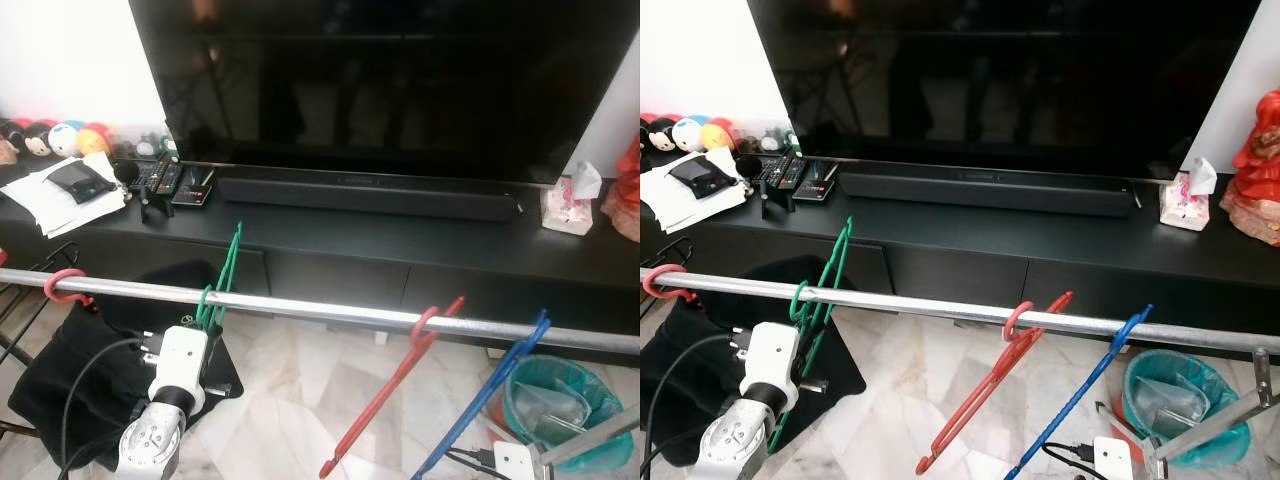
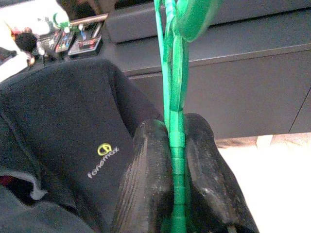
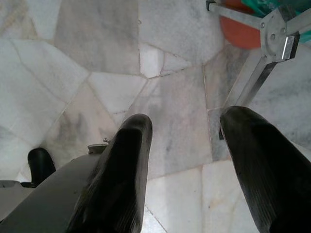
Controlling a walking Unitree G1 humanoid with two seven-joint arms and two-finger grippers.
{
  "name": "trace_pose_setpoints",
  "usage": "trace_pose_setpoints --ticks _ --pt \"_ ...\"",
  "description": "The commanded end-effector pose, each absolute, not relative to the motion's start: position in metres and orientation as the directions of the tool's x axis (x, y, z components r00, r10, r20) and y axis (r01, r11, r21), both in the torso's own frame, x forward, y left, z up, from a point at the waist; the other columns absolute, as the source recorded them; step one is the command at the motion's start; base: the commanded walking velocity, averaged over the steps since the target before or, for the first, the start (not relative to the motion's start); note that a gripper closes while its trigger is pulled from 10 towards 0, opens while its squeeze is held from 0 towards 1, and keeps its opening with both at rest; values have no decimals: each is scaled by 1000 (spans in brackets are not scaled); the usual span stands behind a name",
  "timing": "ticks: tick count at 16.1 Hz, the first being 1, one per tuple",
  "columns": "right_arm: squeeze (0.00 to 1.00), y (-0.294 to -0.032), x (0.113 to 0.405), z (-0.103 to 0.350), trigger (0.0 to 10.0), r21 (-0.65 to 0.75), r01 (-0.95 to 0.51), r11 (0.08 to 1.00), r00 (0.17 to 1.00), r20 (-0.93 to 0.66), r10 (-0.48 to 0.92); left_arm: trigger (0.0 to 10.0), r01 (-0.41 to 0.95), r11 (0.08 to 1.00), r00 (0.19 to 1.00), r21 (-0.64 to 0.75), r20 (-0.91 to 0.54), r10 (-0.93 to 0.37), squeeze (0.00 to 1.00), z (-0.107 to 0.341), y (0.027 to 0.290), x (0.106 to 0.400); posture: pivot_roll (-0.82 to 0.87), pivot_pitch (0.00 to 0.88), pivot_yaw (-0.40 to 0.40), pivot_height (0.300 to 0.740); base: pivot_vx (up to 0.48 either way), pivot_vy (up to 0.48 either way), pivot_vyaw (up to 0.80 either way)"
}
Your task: Hang hanger
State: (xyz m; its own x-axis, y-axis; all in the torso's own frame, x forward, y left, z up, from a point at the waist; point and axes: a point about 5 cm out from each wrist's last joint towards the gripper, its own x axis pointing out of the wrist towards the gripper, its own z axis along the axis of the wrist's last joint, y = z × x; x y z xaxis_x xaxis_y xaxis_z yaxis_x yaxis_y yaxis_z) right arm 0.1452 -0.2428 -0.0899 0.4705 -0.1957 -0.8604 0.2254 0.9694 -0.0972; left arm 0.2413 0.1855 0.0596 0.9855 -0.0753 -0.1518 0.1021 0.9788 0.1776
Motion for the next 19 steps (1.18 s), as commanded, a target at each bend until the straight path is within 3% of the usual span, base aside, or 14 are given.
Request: trace_pose_setpoints --ticks 1,5,11,12,19 --pt "0 -242 144 -91 10000 -92 230 969 463 -865 -192 10000 87 984 983 152 -176 -60 0 57 189 243 39 0 8 740 0 0 0" --pt "0 -241 143 -91 10000 -90 231 969 464 -865 -191 10000 107 984 962 143 -265 -66 0 44 186 250 35 0 12 740 0 0 0" --pt "0 -240 143 -92 10000 -86 237 968 464 -865 -191 10000 135 982 960 130 -264 -97 0 46 178 263 31 0 19 740 0 0 0" --pt "0 -240 143 -92 10000 -85 238 967 464 -865 -191 10000 131 983 962 126 -258 -95 1000 47 178 264 32 0 20 740 0 0 0" --pt "0 -240 143 -91 10000 -87 233 969 464 -865 -190 10000 131 989 979 62 -164 -119 1000 59 176 260 35 0 17 740 0 0 0"
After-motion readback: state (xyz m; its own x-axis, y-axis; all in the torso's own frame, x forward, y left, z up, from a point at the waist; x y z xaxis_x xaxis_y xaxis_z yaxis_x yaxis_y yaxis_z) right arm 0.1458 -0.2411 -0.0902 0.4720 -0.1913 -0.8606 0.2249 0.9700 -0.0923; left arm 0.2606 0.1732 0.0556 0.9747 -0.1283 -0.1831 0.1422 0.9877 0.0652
